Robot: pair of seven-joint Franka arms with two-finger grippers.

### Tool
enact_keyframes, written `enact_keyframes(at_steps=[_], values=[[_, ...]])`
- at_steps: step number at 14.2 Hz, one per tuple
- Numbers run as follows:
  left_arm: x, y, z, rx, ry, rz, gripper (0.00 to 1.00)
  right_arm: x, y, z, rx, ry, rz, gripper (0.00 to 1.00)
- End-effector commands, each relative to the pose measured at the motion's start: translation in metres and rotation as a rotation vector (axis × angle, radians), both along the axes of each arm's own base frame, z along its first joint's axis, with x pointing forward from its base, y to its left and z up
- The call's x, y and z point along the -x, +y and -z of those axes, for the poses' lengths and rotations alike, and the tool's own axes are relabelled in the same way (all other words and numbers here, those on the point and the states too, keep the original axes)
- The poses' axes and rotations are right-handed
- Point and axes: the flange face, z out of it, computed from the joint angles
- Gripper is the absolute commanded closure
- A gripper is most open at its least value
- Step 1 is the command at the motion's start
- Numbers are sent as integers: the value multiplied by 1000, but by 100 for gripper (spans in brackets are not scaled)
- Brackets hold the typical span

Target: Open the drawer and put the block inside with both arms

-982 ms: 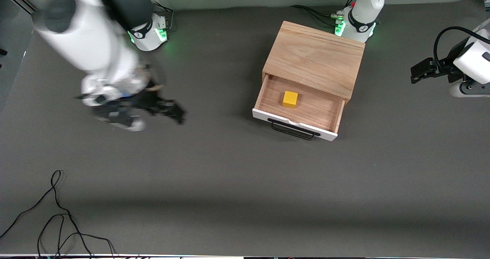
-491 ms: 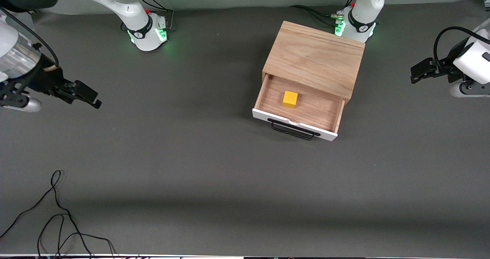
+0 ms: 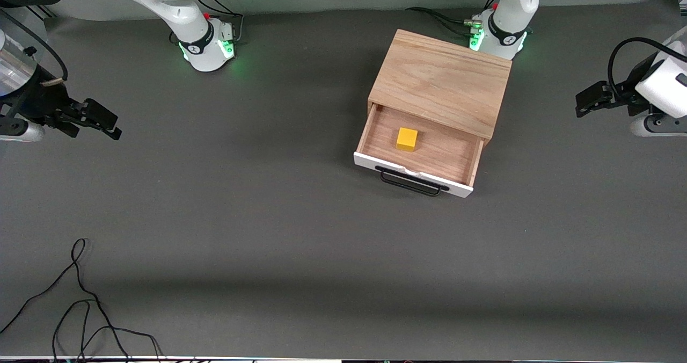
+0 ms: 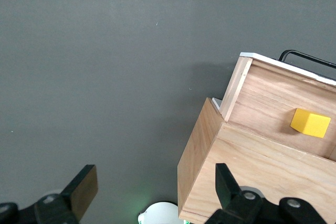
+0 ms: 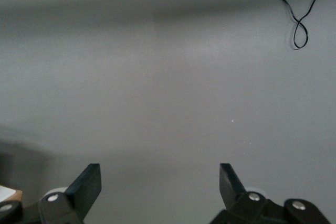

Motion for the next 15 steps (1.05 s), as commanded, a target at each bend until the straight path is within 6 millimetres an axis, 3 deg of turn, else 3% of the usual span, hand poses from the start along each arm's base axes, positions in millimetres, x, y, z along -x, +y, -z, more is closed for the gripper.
enact_keyframes(at_steps=[1,5,15], values=[[2,1,-1,8,11,11,0,11,-4,-4,24,47,-80,0],[2,-1,0,8,14,19,0,17,0,1,26,114,-97,0],[2,-3,3,8,22,23,0,20,-4,-9,23,131,-115,0]])
